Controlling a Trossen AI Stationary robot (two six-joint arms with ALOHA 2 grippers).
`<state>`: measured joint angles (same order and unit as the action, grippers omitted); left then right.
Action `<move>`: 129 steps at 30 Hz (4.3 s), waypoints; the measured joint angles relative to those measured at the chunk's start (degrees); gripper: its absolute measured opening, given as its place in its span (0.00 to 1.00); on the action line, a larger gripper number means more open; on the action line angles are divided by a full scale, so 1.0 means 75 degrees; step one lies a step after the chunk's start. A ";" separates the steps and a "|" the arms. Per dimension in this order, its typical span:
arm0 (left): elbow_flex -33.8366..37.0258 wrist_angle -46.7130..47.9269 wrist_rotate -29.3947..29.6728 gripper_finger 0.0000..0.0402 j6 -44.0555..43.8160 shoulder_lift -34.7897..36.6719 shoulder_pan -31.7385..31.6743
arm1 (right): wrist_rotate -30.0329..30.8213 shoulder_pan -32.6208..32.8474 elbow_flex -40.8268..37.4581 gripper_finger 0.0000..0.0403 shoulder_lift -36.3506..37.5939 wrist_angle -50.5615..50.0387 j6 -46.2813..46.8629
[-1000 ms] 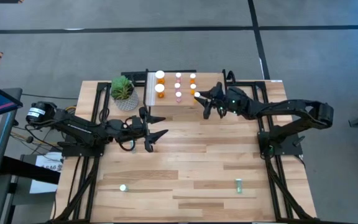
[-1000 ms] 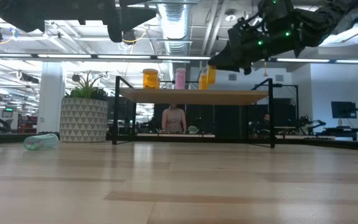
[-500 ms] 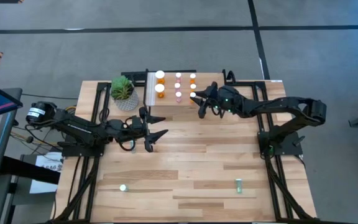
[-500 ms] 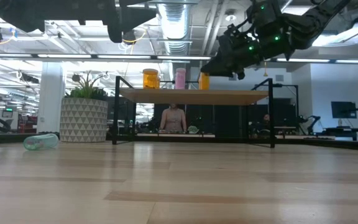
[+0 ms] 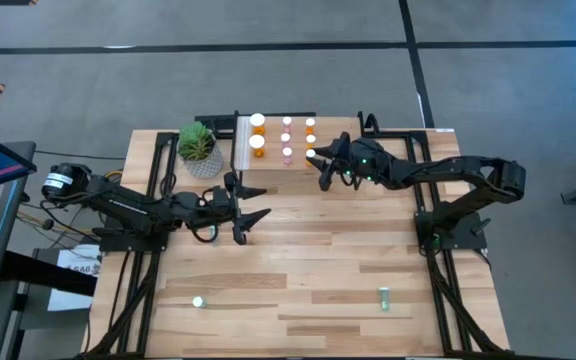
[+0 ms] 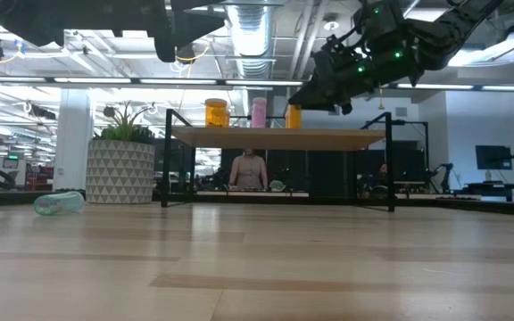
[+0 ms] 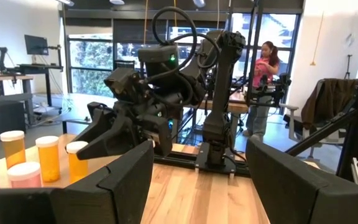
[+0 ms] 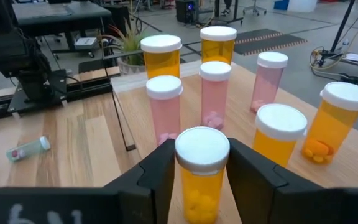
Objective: Pick and place medicine bottles onto shelf by color
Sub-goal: Put the small orange pill bottle aligned with the other small orange pill bottle on the shelf, then put the top left blue pill bottle on the shelf
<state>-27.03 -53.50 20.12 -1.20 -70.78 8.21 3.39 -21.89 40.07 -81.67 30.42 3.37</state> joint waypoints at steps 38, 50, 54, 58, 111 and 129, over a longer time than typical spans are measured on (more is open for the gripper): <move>-0.2844 0.6824 0.1263 0.61 -0.1910 0.0303 0.1474 | 0.3081 0.5955 -0.0387 0.57 0.3294 -0.3665 0.1806; -0.2850 0.7734 0.1199 0.61 -0.4254 0.0306 0.1841 | 0.6875 0.9688 -0.1688 0.57 0.2346 -0.0240 0.2189; -0.2850 0.9510 0.1156 0.61 -0.6017 0.0306 0.1759 | 0.7390 1.0011 -0.1737 0.57 0.1694 0.0350 0.2232; -0.2850 1.1788 0.1035 0.61 -0.7896 0.0215 0.1564 | 0.7376 1.0022 -0.1731 0.57 0.1358 0.0644 0.2232; -0.1387 1.2599 -0.1633 0.35 -1.0541 -0.1740 0.0565 | 0.7155 1.0366 -0.1725 0.57 0.0976 0.0783 0.2341; -0.1883 1.0495 0.0911 0.22 -0.8209 -0.1058 0.1274 | 0.7155 1.0366 -0.1722 0.57 0.1005 0.0930 0.2260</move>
<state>-41.15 25.21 26.95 -62.77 -78.72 17.76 57.06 55.86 27.16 -74.13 37.40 20.32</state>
